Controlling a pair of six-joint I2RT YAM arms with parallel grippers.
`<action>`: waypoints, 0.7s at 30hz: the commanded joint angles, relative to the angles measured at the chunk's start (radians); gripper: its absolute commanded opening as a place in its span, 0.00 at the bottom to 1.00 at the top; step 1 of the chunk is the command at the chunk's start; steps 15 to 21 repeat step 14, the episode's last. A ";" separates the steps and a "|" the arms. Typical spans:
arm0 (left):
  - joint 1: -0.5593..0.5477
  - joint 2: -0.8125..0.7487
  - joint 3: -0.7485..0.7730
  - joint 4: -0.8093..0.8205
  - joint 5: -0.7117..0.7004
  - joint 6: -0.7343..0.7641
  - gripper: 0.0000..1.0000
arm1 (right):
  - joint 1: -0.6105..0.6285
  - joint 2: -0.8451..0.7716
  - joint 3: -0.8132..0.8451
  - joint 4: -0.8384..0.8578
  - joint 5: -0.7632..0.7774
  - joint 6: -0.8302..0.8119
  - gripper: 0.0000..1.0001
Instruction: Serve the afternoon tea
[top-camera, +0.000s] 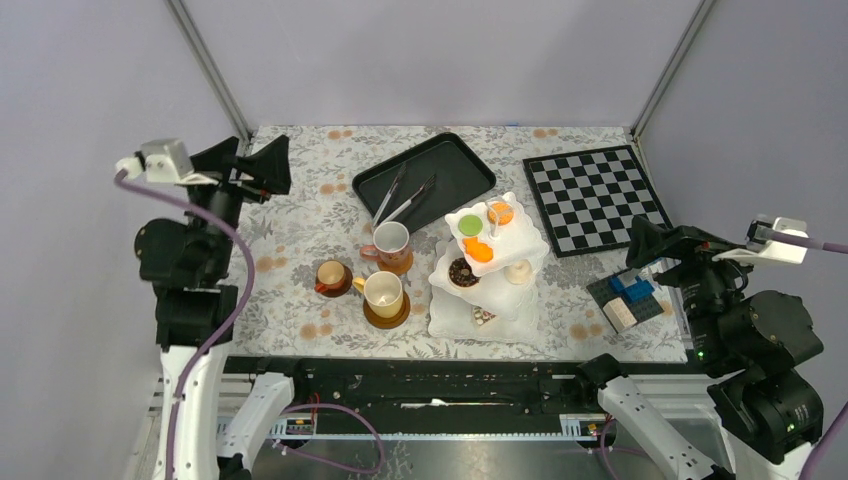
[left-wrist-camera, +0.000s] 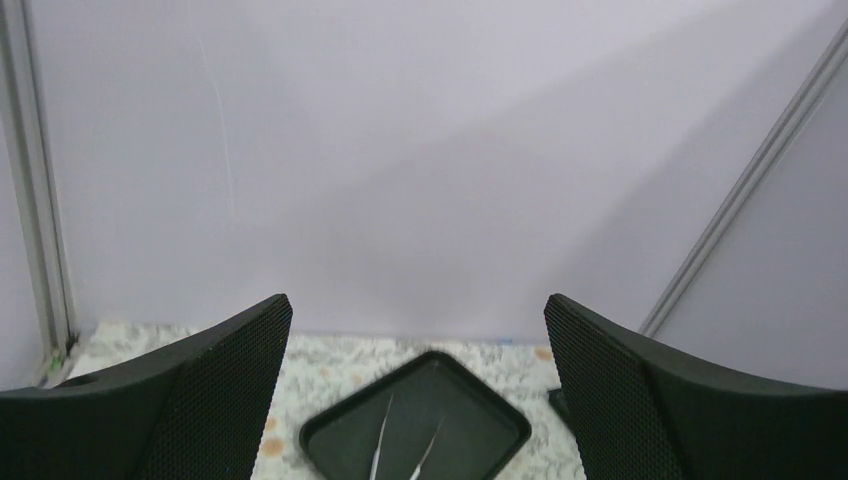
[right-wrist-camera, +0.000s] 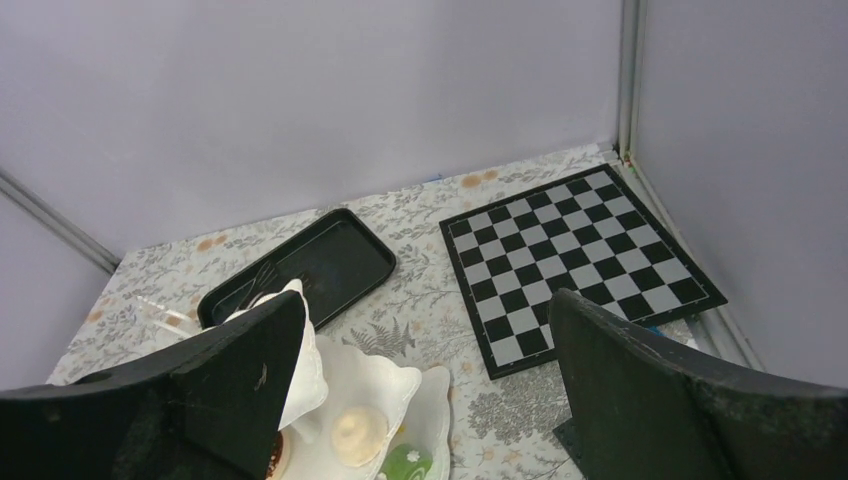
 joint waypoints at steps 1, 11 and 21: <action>0.001 -0.052 -0.009 0.099 0.014 0.007 0.99 | 0.006 0.017 0.027 0.058 0.056 -0.080 0.98; 0.001 -0.068 0.017 0.060 0.054 0.075 0.99 | 0.006 0.002 -0.012 0.142 0.048 -0.079 0.98; 0.001 -0.064 0.020 0.066 0.078 0.081 0.99 | 0.005 -0.002 -0.030 0.138 0.047 -0.075 0.98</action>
